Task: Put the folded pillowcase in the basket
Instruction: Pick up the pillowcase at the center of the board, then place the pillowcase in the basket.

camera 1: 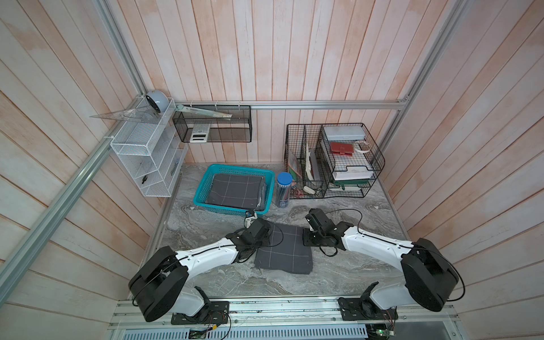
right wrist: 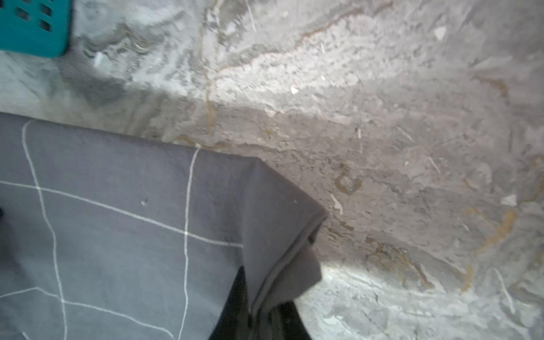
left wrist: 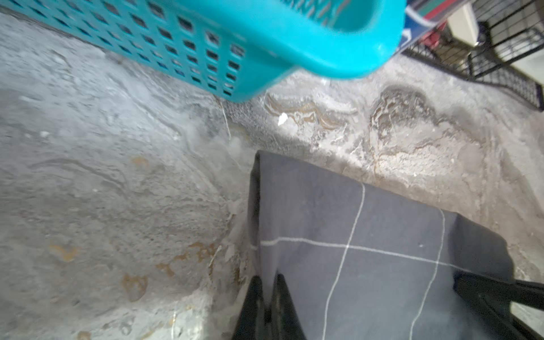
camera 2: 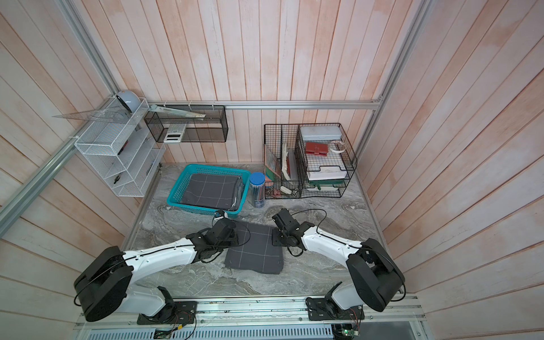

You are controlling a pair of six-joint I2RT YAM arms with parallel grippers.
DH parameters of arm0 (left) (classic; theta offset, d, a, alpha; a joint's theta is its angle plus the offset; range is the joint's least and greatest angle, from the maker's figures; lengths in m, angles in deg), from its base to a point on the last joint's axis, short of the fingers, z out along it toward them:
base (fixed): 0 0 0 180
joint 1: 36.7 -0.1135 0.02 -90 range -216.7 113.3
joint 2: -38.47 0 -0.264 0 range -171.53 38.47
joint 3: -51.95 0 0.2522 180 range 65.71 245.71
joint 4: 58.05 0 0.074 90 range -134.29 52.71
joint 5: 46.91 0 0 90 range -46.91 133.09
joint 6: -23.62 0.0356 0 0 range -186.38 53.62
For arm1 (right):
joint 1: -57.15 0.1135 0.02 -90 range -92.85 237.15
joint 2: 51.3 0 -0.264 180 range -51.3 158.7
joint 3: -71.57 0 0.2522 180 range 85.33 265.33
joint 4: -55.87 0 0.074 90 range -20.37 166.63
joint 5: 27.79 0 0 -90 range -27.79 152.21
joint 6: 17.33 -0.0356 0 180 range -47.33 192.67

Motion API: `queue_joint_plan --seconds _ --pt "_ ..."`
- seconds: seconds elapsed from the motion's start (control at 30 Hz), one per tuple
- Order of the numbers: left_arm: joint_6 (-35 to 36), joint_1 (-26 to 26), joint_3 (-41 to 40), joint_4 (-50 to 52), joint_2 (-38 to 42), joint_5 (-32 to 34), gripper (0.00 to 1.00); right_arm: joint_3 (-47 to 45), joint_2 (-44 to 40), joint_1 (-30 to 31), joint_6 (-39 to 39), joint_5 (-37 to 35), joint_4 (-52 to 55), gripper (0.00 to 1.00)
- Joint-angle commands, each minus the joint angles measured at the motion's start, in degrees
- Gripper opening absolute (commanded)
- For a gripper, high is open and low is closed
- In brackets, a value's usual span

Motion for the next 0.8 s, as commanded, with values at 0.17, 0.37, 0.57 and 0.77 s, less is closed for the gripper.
queue_joint_plan --seconds 0.17,0.37,0.57,0.77 --pt "0.80 -2.43 -1.87 6.88 13.53 9.05 0.00 6.67 -5.27 3.25 0.43 -4.19 5.69 0.00" --pt "5.08 -7.08 2.40 14.29 22.31 12.05 0.00 15.16 -6.19 4.85 3.04 -5.10 5.90 0.00" --pt "10.50 -16.80 11.09 18.50 23.00 9.57 0.00 28.85 0.86 5.22 7.03 -4.28 6.04 0.00" --pt "16.16 -25.01 24.60 21.91 15.52 8.85 0.00 43.44 11.16 5.75 11.21 -5.56 4.09 0.00"
